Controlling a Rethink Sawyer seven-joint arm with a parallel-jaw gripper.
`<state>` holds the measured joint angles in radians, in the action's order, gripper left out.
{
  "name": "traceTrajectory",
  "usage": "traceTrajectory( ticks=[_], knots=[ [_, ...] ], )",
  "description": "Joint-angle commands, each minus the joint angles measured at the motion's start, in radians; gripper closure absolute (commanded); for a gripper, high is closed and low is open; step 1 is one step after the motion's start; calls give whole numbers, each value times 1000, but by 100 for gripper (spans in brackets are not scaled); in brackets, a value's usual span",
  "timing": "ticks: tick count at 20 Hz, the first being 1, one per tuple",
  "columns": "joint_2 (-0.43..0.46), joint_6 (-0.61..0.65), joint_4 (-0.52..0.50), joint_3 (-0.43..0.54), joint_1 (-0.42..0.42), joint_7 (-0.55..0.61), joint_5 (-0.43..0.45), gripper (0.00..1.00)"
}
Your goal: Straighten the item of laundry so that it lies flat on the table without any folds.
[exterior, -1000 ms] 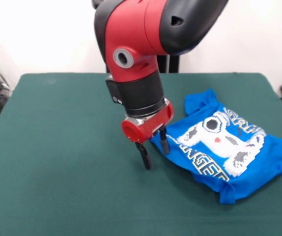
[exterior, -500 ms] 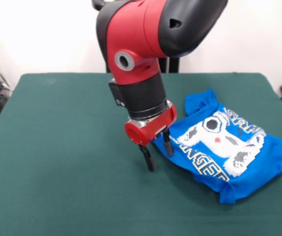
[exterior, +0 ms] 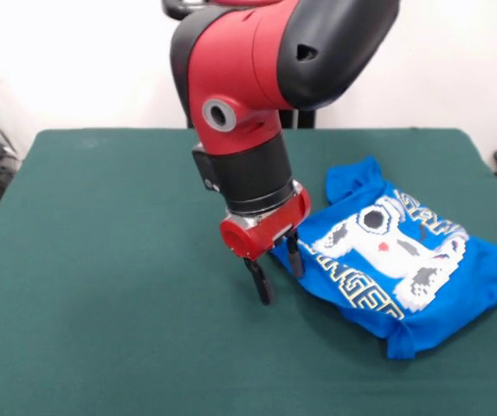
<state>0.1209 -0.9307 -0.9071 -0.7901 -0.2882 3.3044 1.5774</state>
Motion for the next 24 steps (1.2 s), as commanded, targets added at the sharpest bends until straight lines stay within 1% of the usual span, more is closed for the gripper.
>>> traceTrajectory(
  ticks=[1, 5, 13, 18, 24],
  knots=[
    [47, 22, -24, 188, 8, -20, -72, 0],
    [56, 26, -16, 190, 6, -29, -74, 0],
    [29, 24, -29, 215, 13, -89, -104, 0],
    [28, 26, -29, 209, 11, -89, -106, 0],
    [-11, -47, -49, 210, 19, -87, -94, 0]
  ],
)
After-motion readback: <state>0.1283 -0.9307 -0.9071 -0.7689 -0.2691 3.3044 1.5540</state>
